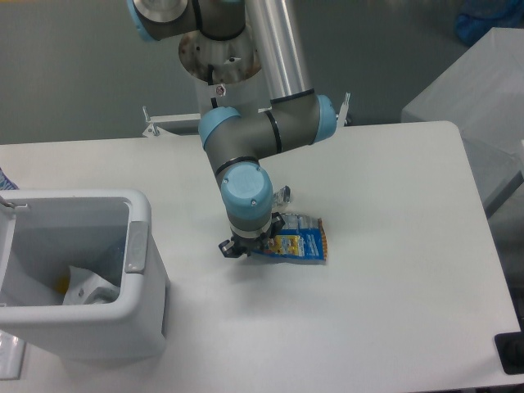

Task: Place the trash in the trash can
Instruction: 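Grasp the blue snack wrapper at its end and lift it, then carry the blue wrapper over the bin and lower it inside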

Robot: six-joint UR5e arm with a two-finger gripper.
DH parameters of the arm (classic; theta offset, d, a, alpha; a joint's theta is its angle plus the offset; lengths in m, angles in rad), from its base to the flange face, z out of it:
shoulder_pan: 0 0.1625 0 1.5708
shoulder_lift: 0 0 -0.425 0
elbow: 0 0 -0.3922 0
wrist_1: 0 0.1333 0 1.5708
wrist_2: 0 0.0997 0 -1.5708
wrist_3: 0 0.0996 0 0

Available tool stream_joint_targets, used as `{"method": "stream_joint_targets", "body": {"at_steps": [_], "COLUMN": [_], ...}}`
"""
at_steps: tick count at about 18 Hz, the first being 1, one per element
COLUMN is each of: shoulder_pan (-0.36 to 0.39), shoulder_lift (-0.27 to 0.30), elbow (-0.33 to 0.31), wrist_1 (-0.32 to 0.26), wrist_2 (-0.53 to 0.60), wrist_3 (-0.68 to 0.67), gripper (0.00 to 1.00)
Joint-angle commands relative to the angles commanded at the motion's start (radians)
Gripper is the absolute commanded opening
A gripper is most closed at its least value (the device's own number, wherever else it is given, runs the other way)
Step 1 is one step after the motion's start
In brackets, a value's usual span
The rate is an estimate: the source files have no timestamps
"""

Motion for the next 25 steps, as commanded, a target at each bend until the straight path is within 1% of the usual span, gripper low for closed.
{"method": "stream_joint_targets", "body": {"at_steps": [4,8,10,12,14,16,18,20,21,25], "shoulder_pan": [0.008,0.032,0.05,0.075,0.083,0.095,0.1,0.098,0.098,0.098], "shoulder_lift": [0.017,0.049,0.072,0.11,0.14,0.17,0.193,0.209,0.212,0.235], "elbow": [-0.005,0.0,0.009,0.035,0.078,0.13,0.182,0.23,0.268,0.359], "wrist_1": [-0.002,0.0,0.0,-0.002,-0.002,-0.002,-0.002,0.002,0.003,0.006], "wrist_2": [0.002,0.002,-0.002,-0.015,-0.05,-0.144,-0.213,-0.247,-0.288,-0.405], "wrist_3": [0.075,0.1,0.117,0.126,0.132,0.133,0.132,0.12,0.103,-0.03], "gripper": [0.0,0.0,0.0,0.0,0.0,0.0,0.0,0.0,0.0,0.0]}}
